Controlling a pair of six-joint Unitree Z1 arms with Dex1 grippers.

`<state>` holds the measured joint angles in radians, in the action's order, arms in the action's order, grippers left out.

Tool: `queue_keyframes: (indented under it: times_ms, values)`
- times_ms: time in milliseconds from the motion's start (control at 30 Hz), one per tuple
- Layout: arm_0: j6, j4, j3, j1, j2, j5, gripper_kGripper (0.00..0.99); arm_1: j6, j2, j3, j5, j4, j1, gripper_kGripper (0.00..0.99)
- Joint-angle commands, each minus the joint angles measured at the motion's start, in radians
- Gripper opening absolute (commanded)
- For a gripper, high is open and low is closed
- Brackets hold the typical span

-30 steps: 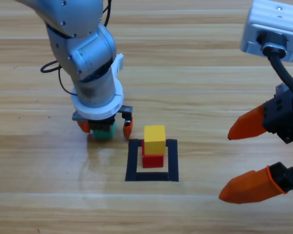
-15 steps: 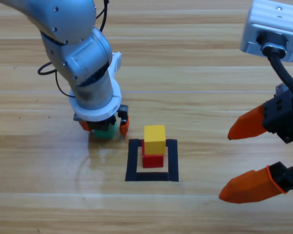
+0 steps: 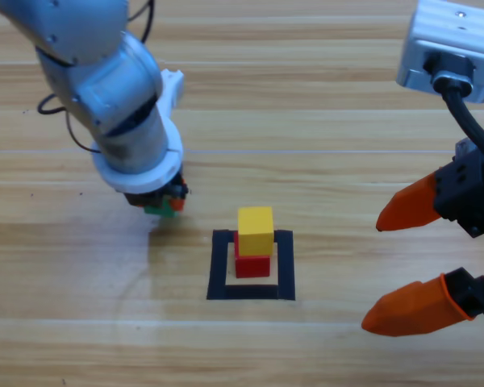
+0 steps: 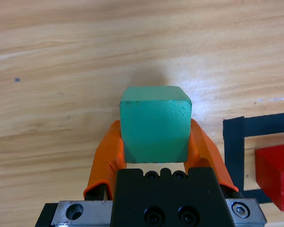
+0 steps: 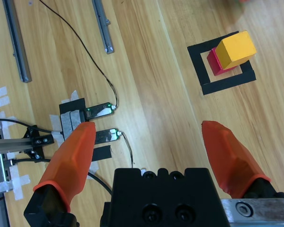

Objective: Stack the blocks in the rectangular block: red at the bottom, yellow in the middle, green on top

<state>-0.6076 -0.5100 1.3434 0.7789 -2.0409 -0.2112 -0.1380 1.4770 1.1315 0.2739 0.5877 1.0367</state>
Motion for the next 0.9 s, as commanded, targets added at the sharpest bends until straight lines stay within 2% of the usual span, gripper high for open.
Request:
queue_keyframes:
  times_ms: [33, 200, 400, 633, 767, 900]
  values:
    - [0.002, -0.15, 0.049, 0.006, 0.137, -0.02, 0.035, -0.002, 0.002, -0.016, 0.007, 0.015, -0.006, 0.99]
    - [-0.004, -0.44, 0.315, 0.083, 0.176, -0.005, 0.009, -0.002, -0.007, -0.018, 0.005, 0.015, -0.006, 0.99]
    - [0.008, -0.47, 0.384, 0.168, 0.116, 0.044, 0.009, -0.002, -0.014, -0.022, -0.007, 0.015, -0.006, 0.99]
    - [-0.009, -0.573, 0.582, 0.276, -0.073, 0.042, 0.009, 0.0, -0.015, -0.022, -0.007, 0.015, -0.006, 0.99]
    - [-0.086, -0.628, 0.665, 0.292, -0.107, 0.033, 0.009, 0.0, -0.017, -0.024, -0.007, 0.015, -0.006, 0.99]
    - [-0.192, -0.639, 0.674, 0.299, -0.097, 0.003, 0.009, 0.0, -0.017, -0.024, -0.007, 0.015, -0.006, 0.99]
